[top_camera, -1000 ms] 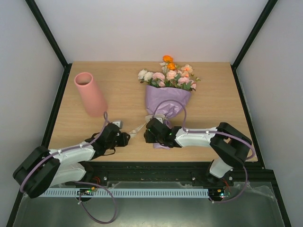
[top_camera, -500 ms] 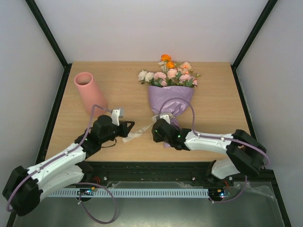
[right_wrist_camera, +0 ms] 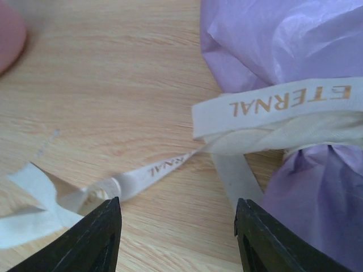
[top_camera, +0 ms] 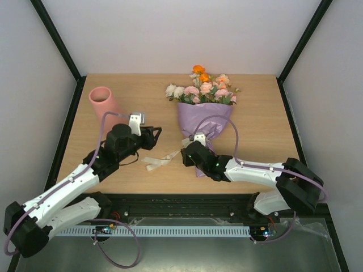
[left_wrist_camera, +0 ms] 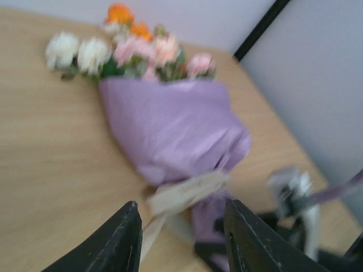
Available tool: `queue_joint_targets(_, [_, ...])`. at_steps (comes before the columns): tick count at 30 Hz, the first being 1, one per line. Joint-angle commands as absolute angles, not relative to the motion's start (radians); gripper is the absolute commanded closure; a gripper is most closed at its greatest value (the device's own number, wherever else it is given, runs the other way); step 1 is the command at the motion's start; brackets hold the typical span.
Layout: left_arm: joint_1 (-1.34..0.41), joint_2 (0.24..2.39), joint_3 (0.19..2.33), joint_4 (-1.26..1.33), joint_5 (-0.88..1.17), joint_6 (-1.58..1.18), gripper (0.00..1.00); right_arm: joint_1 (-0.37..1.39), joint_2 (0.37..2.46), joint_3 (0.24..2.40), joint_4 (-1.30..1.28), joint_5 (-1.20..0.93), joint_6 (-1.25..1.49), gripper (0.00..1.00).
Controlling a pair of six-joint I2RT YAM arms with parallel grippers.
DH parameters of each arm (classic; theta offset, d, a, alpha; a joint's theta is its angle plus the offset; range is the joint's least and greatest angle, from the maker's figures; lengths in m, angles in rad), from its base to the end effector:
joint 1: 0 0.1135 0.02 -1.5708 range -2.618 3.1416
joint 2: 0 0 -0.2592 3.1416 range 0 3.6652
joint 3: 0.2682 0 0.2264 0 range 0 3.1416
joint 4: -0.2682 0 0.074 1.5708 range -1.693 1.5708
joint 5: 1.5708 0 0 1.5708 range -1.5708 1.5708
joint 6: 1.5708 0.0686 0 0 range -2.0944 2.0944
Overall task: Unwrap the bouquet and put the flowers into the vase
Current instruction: Untie the ribbon from the wrapping paper.
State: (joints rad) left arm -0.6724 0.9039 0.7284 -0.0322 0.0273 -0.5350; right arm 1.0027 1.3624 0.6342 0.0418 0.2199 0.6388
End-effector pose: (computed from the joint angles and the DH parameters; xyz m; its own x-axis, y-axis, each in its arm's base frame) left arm 0.1746 -0.1414 0.3087 -0.4669 -0.2797 -0.8389 0.4714 0.7239 -0.5037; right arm 0.1623 0.2265 0.1773 -0.7101 -0.0310 -0.7034 -0.3842 0.8542 0.3502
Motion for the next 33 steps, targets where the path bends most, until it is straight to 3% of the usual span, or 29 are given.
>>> queue_joint_targets(1, [-0.666,0.94,0.622,-0.068,0.083,-0.462,0.38,1.003,1.34,0.671,0.06,0.229,0.811,0.46])
queue_joint_targets(9, [-0.666,1.174,0.633,-0.083,0.134,-0.412,0.39,1.003,0.992,0.554,0.074,0.318,0.76,0.44])
queue_joint_targets(15, [-0.706,1.4,0.693,-0.044,0.191,-0.383,0.32,1.003,0.835,0.519,-0.014,0.376,0.75,0.44])
queue_joint_targets(24, [-0.778,1.635,0.824,-0.027,0.119,-0.319,0.27,1.004,0.763,0.482,-0.095,0.409,0.73,0.43])
queue_joint_targets(33, [-0.802,1.748,0.877,-0.045,-0.02,-0.305,0.29,1.003,0.641,0.435,-0.124,0.428,0.727,0.42])
